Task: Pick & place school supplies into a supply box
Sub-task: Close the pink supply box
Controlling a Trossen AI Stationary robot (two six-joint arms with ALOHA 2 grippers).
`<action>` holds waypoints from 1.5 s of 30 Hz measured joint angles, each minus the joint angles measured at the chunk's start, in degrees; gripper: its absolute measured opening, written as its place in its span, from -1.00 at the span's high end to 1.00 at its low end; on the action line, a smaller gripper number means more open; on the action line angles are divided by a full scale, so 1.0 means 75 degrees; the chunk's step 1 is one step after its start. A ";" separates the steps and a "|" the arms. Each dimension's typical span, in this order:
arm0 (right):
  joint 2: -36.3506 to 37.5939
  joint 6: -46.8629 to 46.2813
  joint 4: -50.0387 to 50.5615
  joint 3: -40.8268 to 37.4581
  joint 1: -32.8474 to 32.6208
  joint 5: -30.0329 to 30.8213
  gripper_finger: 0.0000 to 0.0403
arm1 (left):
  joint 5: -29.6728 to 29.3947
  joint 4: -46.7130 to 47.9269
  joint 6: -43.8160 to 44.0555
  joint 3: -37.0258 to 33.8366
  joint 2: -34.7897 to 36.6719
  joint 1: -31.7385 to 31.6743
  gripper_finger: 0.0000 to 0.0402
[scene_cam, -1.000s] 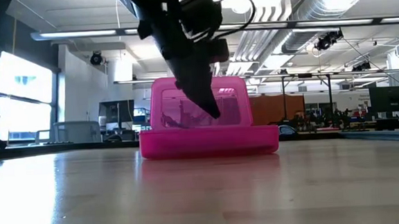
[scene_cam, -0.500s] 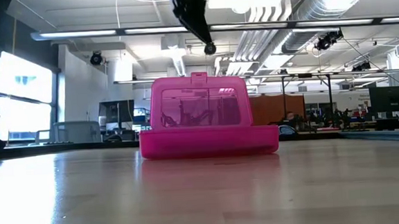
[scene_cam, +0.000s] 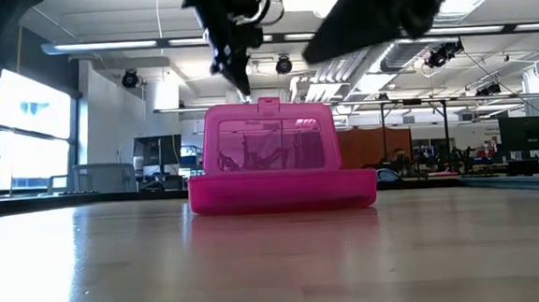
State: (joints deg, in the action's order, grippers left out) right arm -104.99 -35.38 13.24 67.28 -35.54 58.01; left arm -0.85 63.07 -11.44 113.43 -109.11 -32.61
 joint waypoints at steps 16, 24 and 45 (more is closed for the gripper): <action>-0.0017 -0.0208 -0.5215 -0.3455 0.0540 -0.2386 1.00 | 0.2118 -0.1881 0.0584 -0.2872 0.0011 -0.0903 0.95; -0.0015 -0.0340 -0.5346 -0.4043 0.1257 -0.2837 1.00 | 0.2244 -0.2143 0.0165 -0.3072 0.0014 -0.0053 0.95; -0.0015 0.0117 -0.5527 -0.4041 0.1657 -0.2950 1.00 | 0.0710 -0.2255 0.0110 -0.3060 0.0229 0.2052 0.94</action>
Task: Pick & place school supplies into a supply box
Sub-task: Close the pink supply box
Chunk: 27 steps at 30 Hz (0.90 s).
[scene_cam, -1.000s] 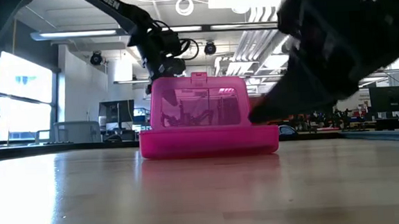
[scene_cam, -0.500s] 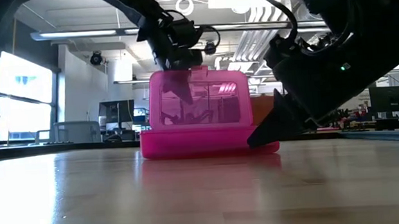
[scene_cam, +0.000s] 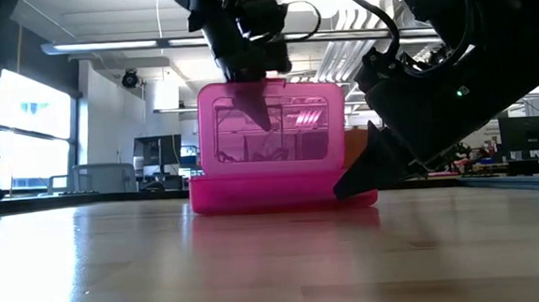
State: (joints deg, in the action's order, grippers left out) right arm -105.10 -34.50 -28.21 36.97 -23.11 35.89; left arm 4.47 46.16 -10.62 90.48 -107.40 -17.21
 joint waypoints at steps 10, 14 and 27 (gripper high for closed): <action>0.0000 -0.0003 0.0024 0.0003 0.0000 0.0048 1.00 | -0.0456 0.0118 0.0543 0.0001 0.0228 0.1236 0.95; 0.0003 -0.0001 0.0151 0.0006 -0.0003 0.0048 1.00 | -0.0539 0.0277 0.0984 0.0002 0.0407 0.1739 0.94; 0.0006 0.0008 -0.0877 0.0006 -0.0396 -0.0721 1.00 | -0.0940 -0.0619 0.1452 -0.1021 0.0449 0.2935 0.93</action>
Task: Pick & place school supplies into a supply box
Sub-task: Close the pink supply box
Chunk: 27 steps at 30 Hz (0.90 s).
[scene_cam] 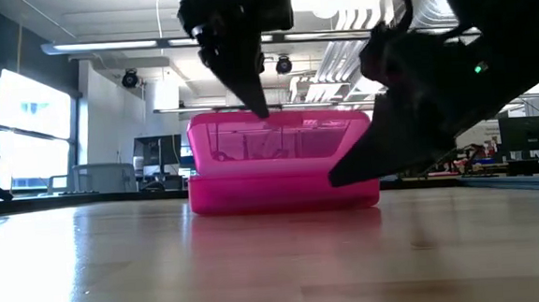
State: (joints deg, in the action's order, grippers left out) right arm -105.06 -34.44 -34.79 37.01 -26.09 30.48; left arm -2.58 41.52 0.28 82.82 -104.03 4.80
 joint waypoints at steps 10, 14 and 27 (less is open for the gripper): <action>0.0006 0.2990 -0.2616 0.0000 -0.0638 0.2160 1.00 | -0.0011 -0.0726 0.0260 -0.0777 -0.0006 -0.0196 0.92; 0.0009 0.3765 -0.2751 0.0000 -0.0388 0.5242 1.00 | -0.0016 -0.0789 0.0207 -0.0774 -0.0006 -0.0190 0.94; 0.0413 0.6312 -0.4602 0.0000 0.0435 0.2561 1.00 | 0.0238 -0.0767 -0.0222 -0.0774 -0.0009 -0.0242 0.95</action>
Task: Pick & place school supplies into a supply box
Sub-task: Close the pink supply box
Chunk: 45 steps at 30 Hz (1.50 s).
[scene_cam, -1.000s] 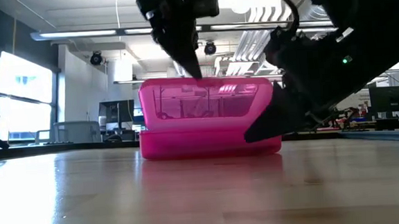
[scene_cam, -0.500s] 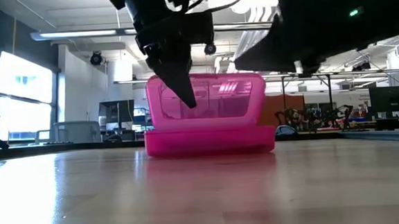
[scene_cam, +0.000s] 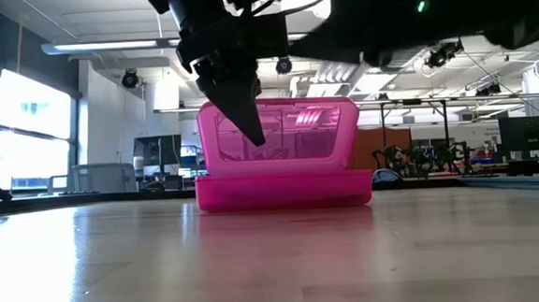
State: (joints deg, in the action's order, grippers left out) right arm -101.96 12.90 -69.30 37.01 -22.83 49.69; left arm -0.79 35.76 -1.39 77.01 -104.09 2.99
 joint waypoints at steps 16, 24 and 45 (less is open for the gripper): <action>0.1275 -0.3243 0.3284 0.0006 0.2833 -0.2051 1.00 | 0.0399 -0.0301 -0.0166 0.0006 -0.0008 -0.0056 0.95; 0.1678 -0.5106 0.5336 0.0015 0.3052 -0.3967 1.00 | 0.0454 -0.0293 -0.0183 0.0006 -0.0009 -0.0047 0.95; 0.1677 -0.5894 0.6445 -0.1057 0.2298 -0.3437 1.00 | -0.0127 -0.0008 0.0487 0.0006 -0.0009 0.0003 0.95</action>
State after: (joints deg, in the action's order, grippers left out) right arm -89.38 -31.30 -20.96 29.09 -5.59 23.91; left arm -1.75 35.70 2.26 77.06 -104.16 3.01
